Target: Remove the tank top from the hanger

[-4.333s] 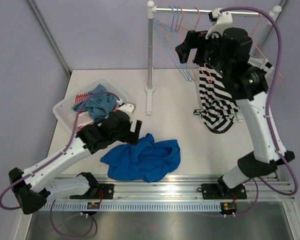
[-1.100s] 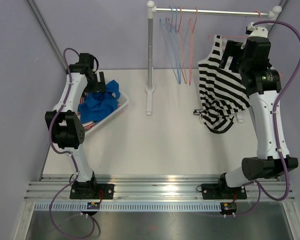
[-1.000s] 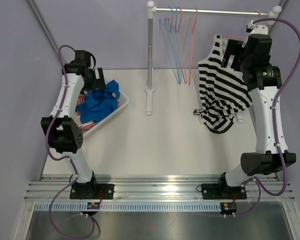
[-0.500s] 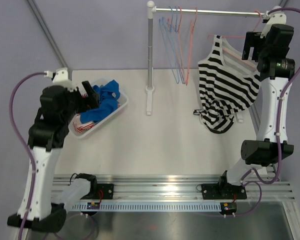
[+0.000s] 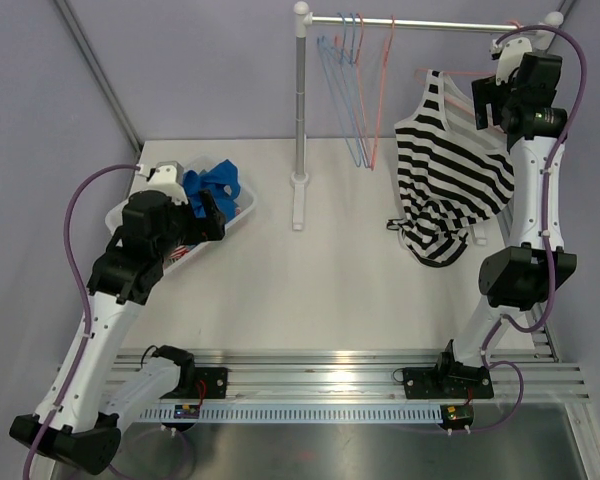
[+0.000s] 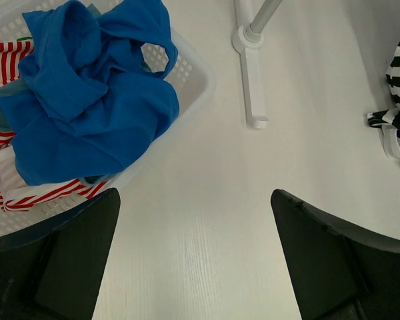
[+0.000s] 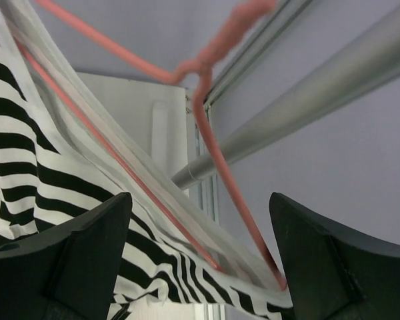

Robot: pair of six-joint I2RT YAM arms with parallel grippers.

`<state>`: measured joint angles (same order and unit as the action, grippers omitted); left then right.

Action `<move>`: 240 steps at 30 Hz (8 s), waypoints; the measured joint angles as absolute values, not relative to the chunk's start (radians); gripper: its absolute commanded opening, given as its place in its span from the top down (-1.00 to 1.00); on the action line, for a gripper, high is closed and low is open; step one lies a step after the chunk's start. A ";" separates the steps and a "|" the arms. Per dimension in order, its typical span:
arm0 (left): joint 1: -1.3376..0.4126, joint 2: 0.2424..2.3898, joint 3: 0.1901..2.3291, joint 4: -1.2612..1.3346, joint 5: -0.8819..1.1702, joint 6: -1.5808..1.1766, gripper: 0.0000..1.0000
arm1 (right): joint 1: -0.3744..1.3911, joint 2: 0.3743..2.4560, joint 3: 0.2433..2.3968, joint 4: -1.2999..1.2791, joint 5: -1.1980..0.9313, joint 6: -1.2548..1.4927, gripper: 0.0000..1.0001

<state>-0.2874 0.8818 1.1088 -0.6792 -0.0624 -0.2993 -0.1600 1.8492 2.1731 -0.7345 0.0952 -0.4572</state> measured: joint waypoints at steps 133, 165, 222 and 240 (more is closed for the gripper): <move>-0.842 1.203 1.300 -0.345 -0.497 -0.268 1.00 | 0.700 0.901 1.564 -1.132 -0.298 -0.168 1.00; -0.950 0.957 0.796 -0.290 -0.215 -0.388 0.08 | 0.721 0.895 1.440 -0.374 0.198 0.118 0.99; -0.862 0.660 0.955 -0.783 -0.414 -0.205 -0.98 | 0.316 2.128 2.661 -0.924 0.084 0.022 1.00; -0.836 0.703 0.966 -0.786 -0.405 -0.243 -0.98 | 0.318 1.972 2.507 -0.904 0.148 -0.024 -0.71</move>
